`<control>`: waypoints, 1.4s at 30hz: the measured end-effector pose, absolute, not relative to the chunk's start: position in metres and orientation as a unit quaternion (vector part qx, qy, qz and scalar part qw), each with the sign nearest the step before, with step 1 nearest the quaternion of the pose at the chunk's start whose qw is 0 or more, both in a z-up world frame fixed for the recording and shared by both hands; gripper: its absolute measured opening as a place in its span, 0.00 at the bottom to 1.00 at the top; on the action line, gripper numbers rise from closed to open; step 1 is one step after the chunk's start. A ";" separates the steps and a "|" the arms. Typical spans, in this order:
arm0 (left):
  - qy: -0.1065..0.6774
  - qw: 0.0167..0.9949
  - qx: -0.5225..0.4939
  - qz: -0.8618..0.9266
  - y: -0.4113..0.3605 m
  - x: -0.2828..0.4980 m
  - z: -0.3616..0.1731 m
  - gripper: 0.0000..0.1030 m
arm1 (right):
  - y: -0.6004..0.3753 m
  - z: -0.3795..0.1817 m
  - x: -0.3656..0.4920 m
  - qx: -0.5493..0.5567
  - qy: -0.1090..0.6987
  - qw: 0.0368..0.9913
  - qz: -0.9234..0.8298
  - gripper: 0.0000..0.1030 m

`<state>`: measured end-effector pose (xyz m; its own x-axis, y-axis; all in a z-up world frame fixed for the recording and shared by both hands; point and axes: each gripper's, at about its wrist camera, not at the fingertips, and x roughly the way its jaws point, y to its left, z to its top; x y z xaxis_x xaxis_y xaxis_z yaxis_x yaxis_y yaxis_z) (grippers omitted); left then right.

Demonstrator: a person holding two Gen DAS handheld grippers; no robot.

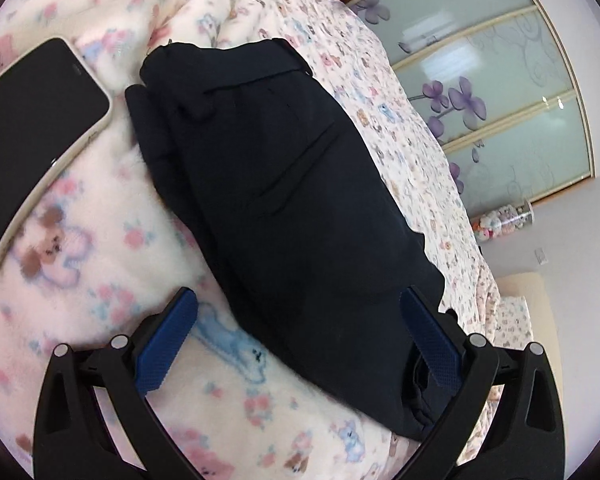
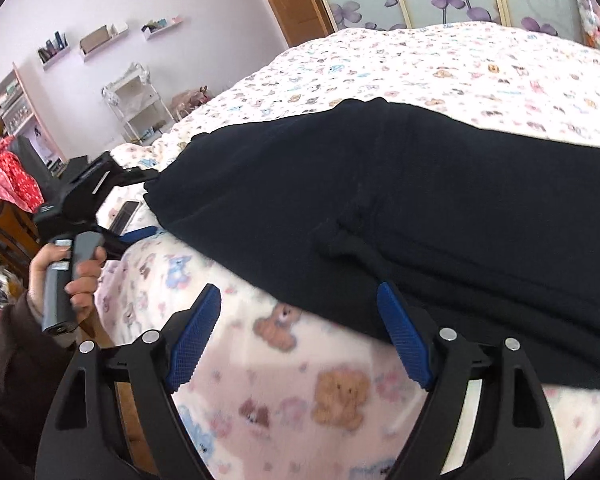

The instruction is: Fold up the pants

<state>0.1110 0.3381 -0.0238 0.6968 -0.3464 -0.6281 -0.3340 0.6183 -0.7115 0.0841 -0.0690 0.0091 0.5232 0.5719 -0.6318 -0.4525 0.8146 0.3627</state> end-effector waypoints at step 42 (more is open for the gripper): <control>0.307 0.921 -0.234 0.059 0.248 0.162 0.090 0.16 | -0.139 0.005 0.043 0.085 0.319 0.911 0.245 0.83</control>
